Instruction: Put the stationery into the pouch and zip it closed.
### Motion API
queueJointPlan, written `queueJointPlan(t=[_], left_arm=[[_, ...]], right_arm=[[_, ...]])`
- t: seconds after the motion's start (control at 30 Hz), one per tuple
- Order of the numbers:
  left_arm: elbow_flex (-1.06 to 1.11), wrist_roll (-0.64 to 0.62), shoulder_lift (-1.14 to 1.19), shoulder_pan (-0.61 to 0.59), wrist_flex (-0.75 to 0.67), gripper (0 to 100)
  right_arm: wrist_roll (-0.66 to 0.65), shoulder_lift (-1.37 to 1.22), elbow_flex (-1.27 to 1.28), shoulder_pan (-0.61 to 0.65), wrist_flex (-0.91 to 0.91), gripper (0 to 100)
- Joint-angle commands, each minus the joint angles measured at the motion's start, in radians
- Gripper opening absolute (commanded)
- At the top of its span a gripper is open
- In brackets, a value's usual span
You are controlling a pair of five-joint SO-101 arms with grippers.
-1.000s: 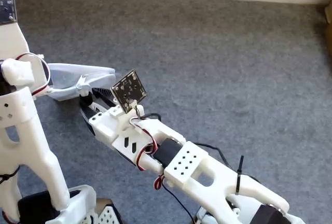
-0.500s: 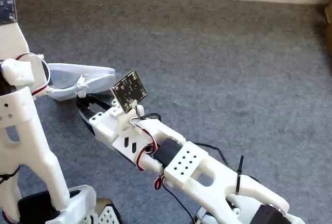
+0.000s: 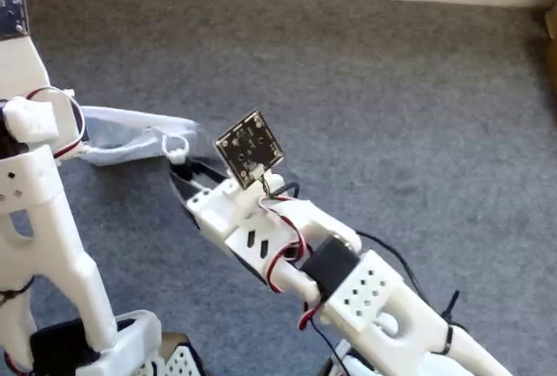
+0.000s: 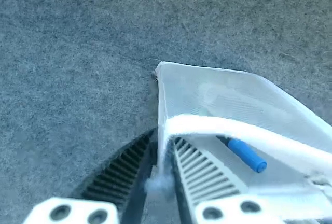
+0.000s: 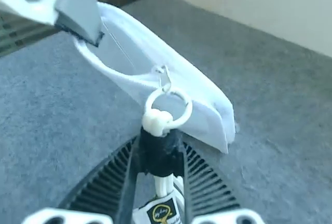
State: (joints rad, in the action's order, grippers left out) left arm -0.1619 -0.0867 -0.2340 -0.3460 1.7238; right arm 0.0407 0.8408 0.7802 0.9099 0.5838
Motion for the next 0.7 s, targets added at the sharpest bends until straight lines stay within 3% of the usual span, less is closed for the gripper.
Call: queueJointPlan(t=[0.0, 0.27, 0.67], left_arm=[[0.004, 0.017, 0.044, 0.031, -0.012, 15], [-0.021, 0.021, 0.024, 0.166, -0.006, 20], [-0.108, 0.141, -0.084, 0.374, -0.014, 20]], right_arm=[[-0.06, 0.042, -0.116, -0.013, 0.189, 0.5], [-0.069, 0.045, -0.166, -0.015, 0.432, 0.5], [-0.069, 0.047, -0.166, -0.142, 0.53, 0.5]])
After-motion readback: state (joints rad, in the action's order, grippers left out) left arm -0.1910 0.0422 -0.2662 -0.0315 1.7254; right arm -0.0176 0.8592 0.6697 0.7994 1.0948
